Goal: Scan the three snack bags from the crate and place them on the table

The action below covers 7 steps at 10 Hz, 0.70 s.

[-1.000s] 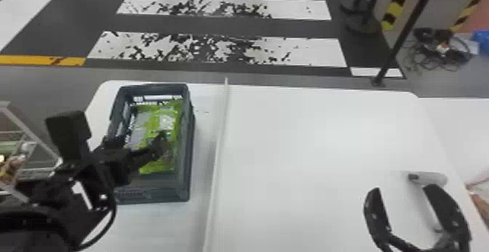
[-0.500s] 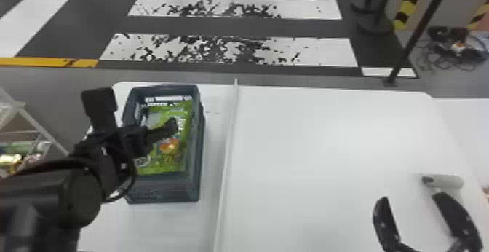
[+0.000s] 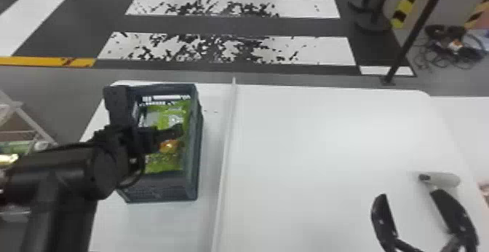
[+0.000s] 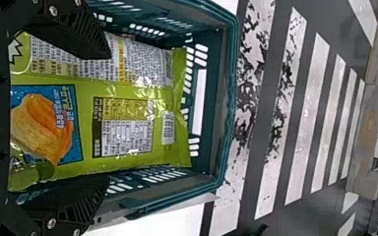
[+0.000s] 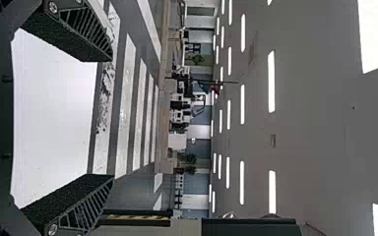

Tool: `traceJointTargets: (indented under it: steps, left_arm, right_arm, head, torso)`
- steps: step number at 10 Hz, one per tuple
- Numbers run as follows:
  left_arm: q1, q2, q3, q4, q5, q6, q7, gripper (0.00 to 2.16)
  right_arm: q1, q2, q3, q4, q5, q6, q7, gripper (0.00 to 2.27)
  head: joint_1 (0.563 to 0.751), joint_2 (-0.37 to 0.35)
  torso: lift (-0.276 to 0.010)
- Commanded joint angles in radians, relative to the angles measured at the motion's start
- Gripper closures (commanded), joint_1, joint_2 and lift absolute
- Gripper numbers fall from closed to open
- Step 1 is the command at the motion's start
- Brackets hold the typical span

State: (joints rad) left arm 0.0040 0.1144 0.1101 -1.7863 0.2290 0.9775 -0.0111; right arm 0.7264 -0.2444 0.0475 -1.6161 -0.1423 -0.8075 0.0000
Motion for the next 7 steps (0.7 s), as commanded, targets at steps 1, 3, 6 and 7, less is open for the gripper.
traceJointTargets:
  steps: [1,3,6,7]
  left_arm:
    - [-0.024,0.002,-0.003,0.042,-0.007,0.019,-0.001,0.15]
    - [-0.039,0.004,-0.004,0.061,-0.007,0.089,-0.009,0.20]
    - [-0.059,0.005,-0.010,0.090,-0.025,0.175,-0.070,1.17]
    - [-0.045,0.005,-0.001,0.081,-0.025,0.163,-0.113,1.41]
  right_arm:
    - [-0.002,0.000,0.000,0.005,-0.002,0.000,0.000,0.09]
    - [-0.005,0.000,0.008,0.022,-0.002,-0.028,0.000,0.09]
    - [0.001,0.000,0.009,0.038,-0.016,-0.095,0.000,0.08]
    - [0.005,-0.001,0.009,0.041,-0.020,-0.104,0.000,0.08]
  head:
    - [0.695,0.028]
    - [0.695,0.030]
    - [0.695,0.018]
    - [0.695,0.007]
  torso:
    - [-0.037]
    - [-0.037]
    - [-0.037]
    - [-0.037]
